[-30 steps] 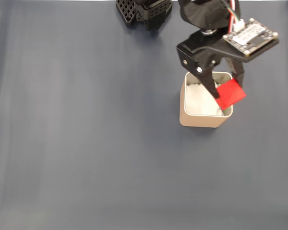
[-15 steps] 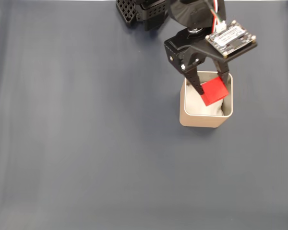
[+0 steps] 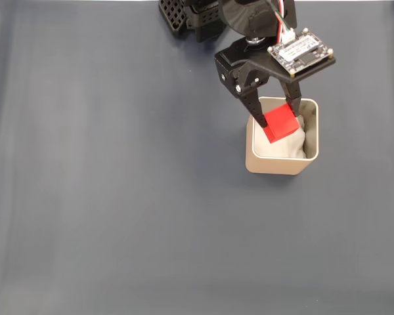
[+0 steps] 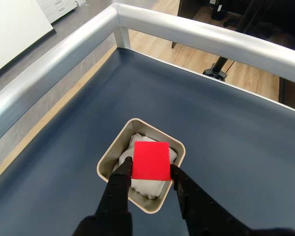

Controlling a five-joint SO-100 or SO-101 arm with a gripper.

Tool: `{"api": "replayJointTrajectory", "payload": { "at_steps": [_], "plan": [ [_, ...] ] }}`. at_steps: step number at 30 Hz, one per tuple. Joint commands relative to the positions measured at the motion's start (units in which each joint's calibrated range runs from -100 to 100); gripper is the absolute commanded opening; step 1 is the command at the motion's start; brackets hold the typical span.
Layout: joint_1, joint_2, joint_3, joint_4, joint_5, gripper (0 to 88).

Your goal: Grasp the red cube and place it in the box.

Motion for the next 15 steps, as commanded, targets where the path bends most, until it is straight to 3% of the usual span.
{"api": "replayJointTrajectory", "payload": {
  "at_steps": [1, 15],
  "plan": [
    [0.24, -2.13, -0.32, -1.08, 0.39, 10.7],
    [-0.75, -3.00, 0.68, -1.74, 0.63, 11.7]
  ]
}}
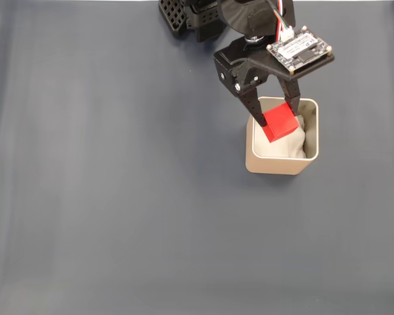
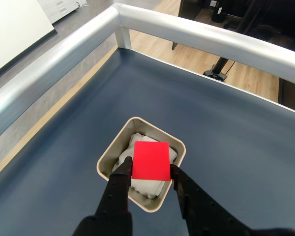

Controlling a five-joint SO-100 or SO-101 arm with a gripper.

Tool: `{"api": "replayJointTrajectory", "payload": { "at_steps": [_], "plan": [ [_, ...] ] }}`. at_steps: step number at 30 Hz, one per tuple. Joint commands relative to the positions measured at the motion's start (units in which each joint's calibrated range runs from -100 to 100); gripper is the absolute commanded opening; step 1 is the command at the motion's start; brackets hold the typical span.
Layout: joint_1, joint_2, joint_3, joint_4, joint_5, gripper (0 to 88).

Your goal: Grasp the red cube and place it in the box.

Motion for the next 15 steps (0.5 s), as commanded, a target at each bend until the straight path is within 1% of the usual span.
{"api": "replayJointTrajectory", "payload": {
  "at_steps": [1, 8, 11, 15],
  "plan": [
    [-0.75, -1.39, -0.68, -1.09, 0.49, 11.7],
    [-0.89, -1.39, -0.68, -1.09, 1.03, 12.5],
    [-0.89, -1.39, -0.68, -1.09, 1.27, 15.9],
    [-0.96, -1.39, -0.68, -1.17, 1.71, 24.2]
  ]
}}
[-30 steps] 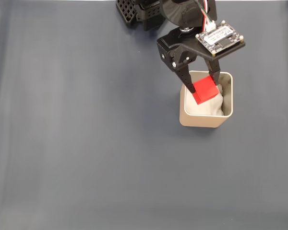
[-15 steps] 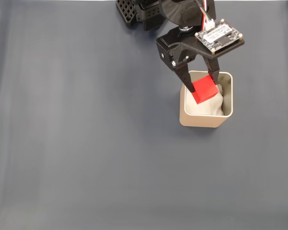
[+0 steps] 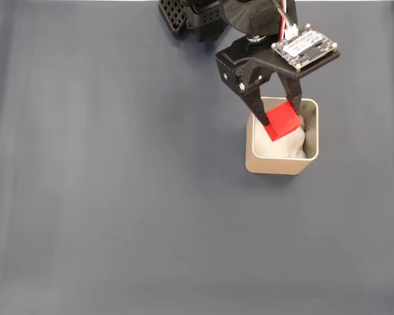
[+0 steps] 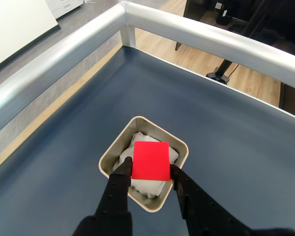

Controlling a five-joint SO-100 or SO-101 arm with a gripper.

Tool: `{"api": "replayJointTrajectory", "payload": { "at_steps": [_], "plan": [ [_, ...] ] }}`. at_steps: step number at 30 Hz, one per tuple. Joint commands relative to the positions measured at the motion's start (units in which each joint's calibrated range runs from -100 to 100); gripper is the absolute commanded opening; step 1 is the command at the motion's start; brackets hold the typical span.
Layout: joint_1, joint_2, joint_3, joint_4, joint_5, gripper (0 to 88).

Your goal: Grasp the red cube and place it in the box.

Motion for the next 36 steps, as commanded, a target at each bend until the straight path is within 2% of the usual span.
{"api": "replayJointTrajectory", "payload": {
  "at_steps": [1, 6, 13, 36],
  "plan": [
    [-0.29, -1.39, -0.68, -1.25, 0.54, 26.9],
    [0.00, -1.57, -0.78, -1.50, 0.78, 38.9],
    [0.42, -1.48, -0.68, -1.42, 1.32, 48.0],
    [0.42, -1.39, -0.78, -1.99, 1.61, 50.4]
  ]
}}
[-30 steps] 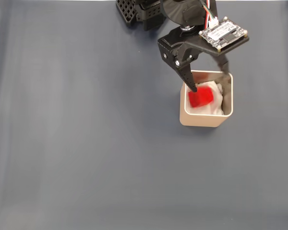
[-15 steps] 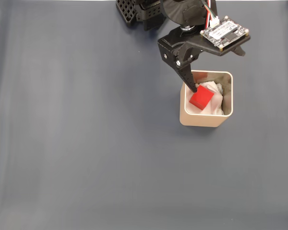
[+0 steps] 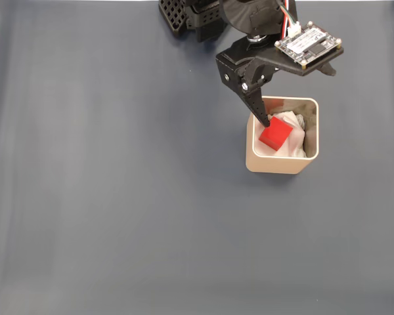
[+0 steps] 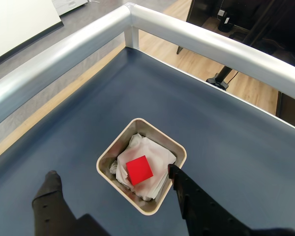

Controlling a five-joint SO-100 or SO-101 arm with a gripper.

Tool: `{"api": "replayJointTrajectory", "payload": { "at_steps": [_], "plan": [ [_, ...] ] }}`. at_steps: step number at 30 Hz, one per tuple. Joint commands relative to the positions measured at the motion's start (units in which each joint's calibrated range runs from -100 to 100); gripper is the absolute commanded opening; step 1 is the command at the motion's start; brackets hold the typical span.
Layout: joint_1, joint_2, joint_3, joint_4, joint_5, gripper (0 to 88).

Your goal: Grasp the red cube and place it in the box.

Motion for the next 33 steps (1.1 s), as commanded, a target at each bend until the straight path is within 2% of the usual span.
{"api": "replayJointTrajectory", "payload": {
  "at_steps": [1, 5, 7, 16, 19, 33],
  "plan": [
    [0.42, -1.39, -0.87, -1.26, 0.00, 50.4],
    [0.50, -1.39, -1.05, -1.84, -0.20, 49.4],
    [0.64, -1.39, -1.23, -1.92, -0.15, 45.4],
    [2.13, -1.83, -2.14, -2.82, -0.98, 9.0],
    [3.19, -1.65, -2.33, -3.15, -1.42, 0.2],
    [15.19, -5.03, 2.23, -3.07, -3.27, 0.2]
  ]
}}
